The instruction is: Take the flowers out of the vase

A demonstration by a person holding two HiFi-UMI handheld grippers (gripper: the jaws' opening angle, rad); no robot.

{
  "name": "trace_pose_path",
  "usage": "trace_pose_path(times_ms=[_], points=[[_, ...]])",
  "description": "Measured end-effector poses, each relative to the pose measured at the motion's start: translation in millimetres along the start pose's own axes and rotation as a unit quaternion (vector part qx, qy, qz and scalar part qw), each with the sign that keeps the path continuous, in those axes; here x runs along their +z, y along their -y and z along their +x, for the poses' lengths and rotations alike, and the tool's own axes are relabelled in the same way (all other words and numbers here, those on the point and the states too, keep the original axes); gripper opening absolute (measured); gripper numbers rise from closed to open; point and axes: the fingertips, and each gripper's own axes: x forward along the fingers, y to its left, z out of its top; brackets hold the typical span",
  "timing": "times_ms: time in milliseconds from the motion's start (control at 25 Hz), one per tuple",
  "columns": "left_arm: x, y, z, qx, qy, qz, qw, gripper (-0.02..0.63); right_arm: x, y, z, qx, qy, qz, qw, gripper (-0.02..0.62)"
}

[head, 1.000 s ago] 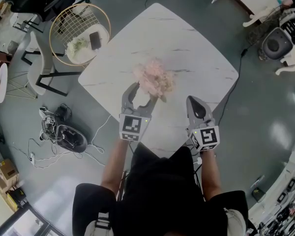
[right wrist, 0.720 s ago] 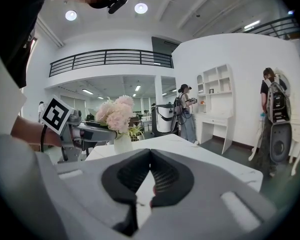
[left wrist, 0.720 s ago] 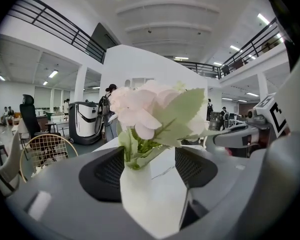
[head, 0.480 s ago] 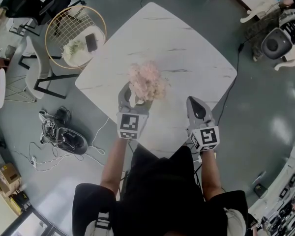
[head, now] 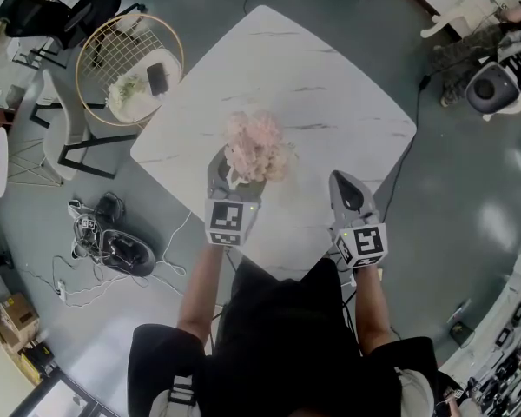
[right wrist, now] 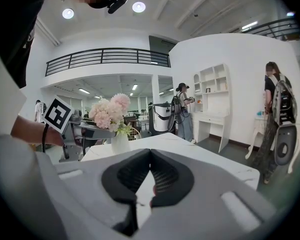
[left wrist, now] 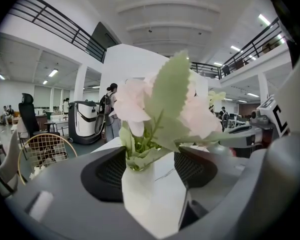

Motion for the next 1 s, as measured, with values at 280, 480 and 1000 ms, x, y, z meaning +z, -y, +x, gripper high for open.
trace_pose_path(times_ms=[280, 480, 1000], points=[[-2.1, -0.8, -3.7, 0.004, 0.005, 0.0, 1.0, 0.225, -2.9, -2.2, -1.2, -0.001, 0.0, 0.0, 1.0, 0.003], [-5.3, -2.5, -0.9, 0.01, 0.006, -0.003, 0.9999, 0.141, -4.9, -0.2, 1.9, 0.001, 0.0, 0.003, 1.0, 0.003], [-10.1, -12.9, -7.9, 0.026, 0.001, -0.037, 0.999, 0.055, -3.7, -2.6, -2.0, -0.002, 0.0, 0.002, 1.0, 0.003]])
